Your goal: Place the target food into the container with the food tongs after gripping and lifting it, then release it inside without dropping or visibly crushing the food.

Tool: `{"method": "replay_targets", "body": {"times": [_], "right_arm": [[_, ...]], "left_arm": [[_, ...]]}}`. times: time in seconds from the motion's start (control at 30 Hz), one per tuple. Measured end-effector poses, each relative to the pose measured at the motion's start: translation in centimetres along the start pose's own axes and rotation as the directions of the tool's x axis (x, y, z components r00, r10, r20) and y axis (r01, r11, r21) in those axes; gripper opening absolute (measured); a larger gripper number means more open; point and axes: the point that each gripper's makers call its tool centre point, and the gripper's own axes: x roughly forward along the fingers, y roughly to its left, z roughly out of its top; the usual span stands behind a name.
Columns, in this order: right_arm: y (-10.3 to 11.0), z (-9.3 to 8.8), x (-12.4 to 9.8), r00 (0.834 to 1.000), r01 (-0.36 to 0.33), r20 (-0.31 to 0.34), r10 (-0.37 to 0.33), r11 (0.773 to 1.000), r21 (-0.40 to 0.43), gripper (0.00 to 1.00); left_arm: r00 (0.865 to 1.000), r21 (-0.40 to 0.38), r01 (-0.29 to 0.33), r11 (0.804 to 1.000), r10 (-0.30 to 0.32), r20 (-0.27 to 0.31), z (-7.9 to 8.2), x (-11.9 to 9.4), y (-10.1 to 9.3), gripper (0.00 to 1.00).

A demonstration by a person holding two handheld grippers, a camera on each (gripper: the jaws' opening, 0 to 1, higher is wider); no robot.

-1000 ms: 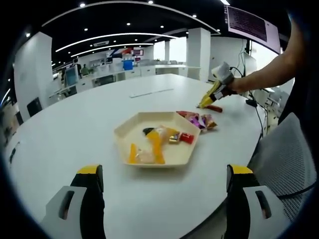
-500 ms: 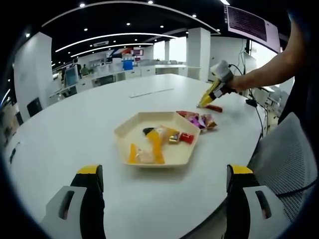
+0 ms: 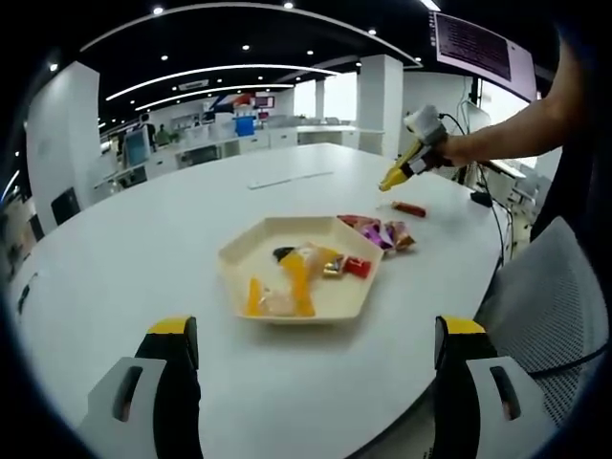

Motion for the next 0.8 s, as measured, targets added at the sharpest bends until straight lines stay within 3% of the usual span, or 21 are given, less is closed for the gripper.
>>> {"method": "replay_targets", "body": {"times": [0.8], "right_arm": [[0.4,3.6,-2.5,0.999,0.011,0.045,-0.010,1.000,-0.018,0.20]], "left_arm": [[1.000,0.004,0.002,1.000,-0.002,0.021,0.4,-0.2,0.0,1.00]]}}
